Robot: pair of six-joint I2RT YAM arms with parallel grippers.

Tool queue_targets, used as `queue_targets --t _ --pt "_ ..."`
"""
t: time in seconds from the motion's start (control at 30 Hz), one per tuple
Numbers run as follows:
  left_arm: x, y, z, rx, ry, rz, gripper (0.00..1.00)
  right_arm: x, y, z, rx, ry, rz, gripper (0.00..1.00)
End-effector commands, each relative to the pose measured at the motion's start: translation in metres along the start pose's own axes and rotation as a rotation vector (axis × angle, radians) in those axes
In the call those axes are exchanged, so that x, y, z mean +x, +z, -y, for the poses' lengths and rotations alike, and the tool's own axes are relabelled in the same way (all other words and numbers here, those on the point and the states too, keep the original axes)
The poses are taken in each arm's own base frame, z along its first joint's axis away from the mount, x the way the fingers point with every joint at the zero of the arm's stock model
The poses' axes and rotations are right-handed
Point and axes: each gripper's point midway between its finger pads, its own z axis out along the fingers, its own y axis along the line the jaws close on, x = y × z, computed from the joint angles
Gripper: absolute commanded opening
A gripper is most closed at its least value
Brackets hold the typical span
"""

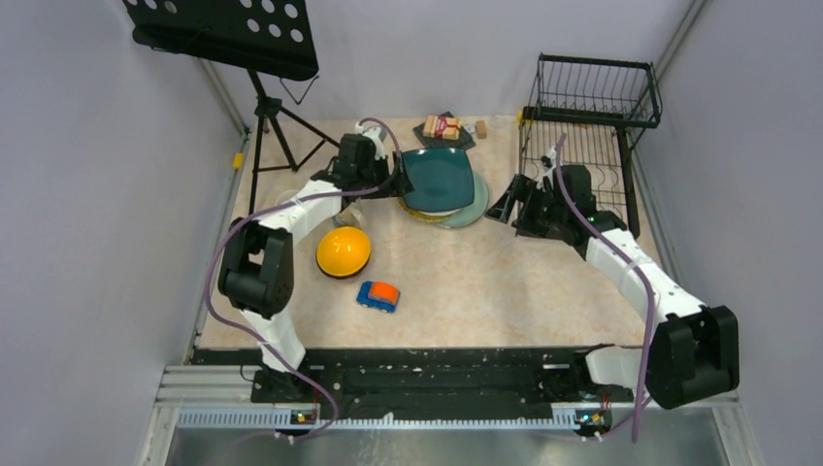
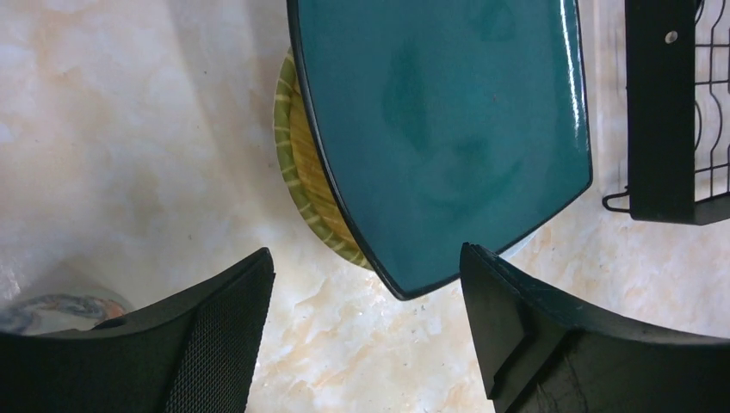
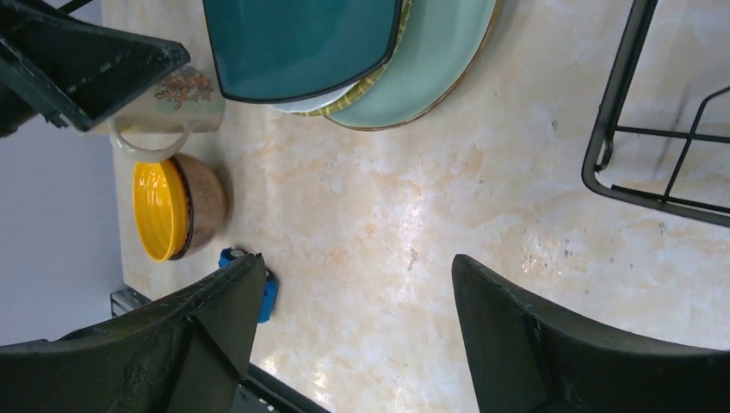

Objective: Load the mixed dishes into the dish rack
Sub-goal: Pick up the plate at the center of the board.

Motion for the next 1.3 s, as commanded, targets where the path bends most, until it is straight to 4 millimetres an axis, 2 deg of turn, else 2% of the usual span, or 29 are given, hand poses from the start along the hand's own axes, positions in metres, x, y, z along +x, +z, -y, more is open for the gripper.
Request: queue_targets --t 0.0,0.1,0.37,0.7,0.83,0.9,1.03,1.13,1.27 --pt "-0.038 0.0 0.021 0.084 0.004 0.081 0.83 -0.003 -0.014 -0.002 0.012 0.011 0.038 0.81" --pt "-0.039 0.004 0.018 0.073 -0.01 0.081 0.81 -0.009 -0.019 0.0 0.042 0.051 0.073 0.81" --pt "-0.035 0.023 0.01 0.061 -0.043 0.073 0.78 -0.026 -0.03 -0.013 0.008 0.093 0.158 0.81" --pt "-0.035 0.035 0.01 0.07 -0.031 0.048 0.72 -0.016 -0.03 -0.005 0.041 0.114 0.131 0.81" --pt "-0.027 0.036 0.002 0.031 -0.029 0.001 0.63 -0.016 -0.03 -0.005 0.047 0.127 0.124 0.81" --pt "-0.025 0.033 -0.002 0.013 -0.021 0.006 0.61 -0.016 -0.03 -0.003 0.058 0.128 0.121 0.81" --pt "-0.023 0.035 -0.003 0.018 -0.016 0.01 0.61 -0.023 -0.035 0.0 0.089 0.132 0.157 0.81" --pt "-0.022 0.039 0.002 0.047 -0.025 0.001 0.55 -0.028 -0.04 -0.001 0.093 0.138 0.186 0.81" --pt "-0.018 0.041 -0.004 0.019 -0.031 -0.019 0.53 -0.03 -0.048 0.004 0.12 0.148 0.226 0.81"
